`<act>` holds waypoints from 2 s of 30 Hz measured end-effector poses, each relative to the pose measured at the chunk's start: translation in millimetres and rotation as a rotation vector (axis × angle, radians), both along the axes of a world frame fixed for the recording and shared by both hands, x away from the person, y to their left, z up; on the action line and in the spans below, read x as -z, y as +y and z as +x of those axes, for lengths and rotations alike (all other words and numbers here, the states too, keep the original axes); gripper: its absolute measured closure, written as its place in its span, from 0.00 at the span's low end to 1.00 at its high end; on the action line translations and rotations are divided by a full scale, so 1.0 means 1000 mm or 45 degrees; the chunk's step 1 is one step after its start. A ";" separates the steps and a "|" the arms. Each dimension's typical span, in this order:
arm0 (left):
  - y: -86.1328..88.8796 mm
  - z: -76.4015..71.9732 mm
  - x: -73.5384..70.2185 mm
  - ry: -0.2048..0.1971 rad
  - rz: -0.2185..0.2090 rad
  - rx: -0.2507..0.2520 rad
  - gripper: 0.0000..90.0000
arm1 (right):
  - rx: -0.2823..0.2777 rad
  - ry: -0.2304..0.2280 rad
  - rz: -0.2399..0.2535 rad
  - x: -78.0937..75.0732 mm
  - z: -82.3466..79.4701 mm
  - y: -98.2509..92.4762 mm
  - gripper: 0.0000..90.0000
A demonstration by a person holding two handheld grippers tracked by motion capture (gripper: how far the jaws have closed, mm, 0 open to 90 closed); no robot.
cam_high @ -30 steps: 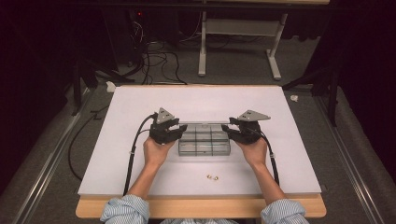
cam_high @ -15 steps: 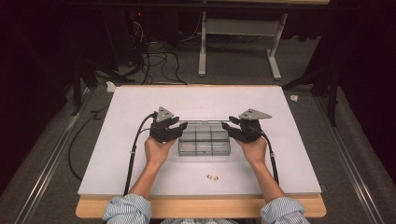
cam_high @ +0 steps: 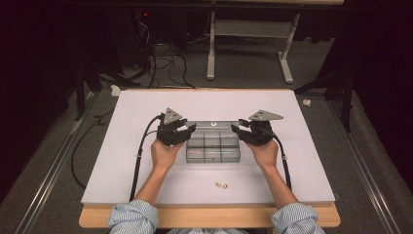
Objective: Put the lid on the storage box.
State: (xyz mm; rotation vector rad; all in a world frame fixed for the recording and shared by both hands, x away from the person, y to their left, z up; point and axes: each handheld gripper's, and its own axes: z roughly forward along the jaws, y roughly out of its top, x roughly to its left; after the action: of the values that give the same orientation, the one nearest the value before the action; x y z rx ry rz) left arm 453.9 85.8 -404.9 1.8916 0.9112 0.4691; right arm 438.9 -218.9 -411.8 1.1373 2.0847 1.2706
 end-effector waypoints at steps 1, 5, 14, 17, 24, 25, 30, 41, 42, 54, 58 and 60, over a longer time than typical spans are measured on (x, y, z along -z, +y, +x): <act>0.000 0.000 0.000 0.001 -0.003 0.000 0.61 | 0.004 -0.003 0.003 0.000 0.000 0.000 0.64; 0.001 0.002 0.001 0.007 -0.015 0.000 0.61 | 0.012 -0.001 0.010 0.002 0.003 0.001 0.64; -0.004 0.007 0.003 0.004 0.018 -0.004 0.60 | 0.020 0.001 0.016 0.006 0.008 0.001 0.64; -0.007 0.009 0.001 -0.003 0.028 -0.006 0.60 | 0.026 -0.002 0.028 0.006 0.009 0.001 0.64; -0.008 0.012 0.001 -0.005 0.014 -0.017 0.60 | 0.039 -0.001 0.039 0.010 0.012 0.001 0.65; -0.008 0.012 0.001 -0.005 0.014 -0.019 0.60 | 0.039 -0.001 0.042 0.010 0.013 0.001 0.65; -0.009 0.015 0.000 -0.011 0.011 -0.024 0.60 | 0.036 0.007 0.041 0.008 0.016 0.001 0.65; -0.009 0.018 0.002 -0.026 -0.002 -0.033 0.61 | 0.031 0.014 0.046 0.007 0.022 0.004 0.64; -0.009 0.018 0.003 -0.025 -0.006 -0.036 0.61 | 0.032 0.014 0.046 0.007 0.023 0.004 0.64; -0.011 0.022 0.006 -0.022 -0.008 -0.048 0.61 | 0.032 0.036 0.057 0.013 0.028 0.003 0.65; -0.012 0.023 0.008 -0.017 -0.005 -0.048 0.60 | 0.030 0.040 0.056 0.014 0.029 0.003 0.65; -0.012 0.024 0.009 -0.013 -0.001 -0.049 0.60 | 0.032 0.047 0.062 0.015 0.030 0.003 0.65</act>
State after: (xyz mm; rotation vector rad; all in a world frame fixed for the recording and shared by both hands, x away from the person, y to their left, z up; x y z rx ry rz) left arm 478.0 73.6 -414.2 1.8724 0.9425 0.5011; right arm 469.0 -215.7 -427.0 1.2131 2.0696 1.3048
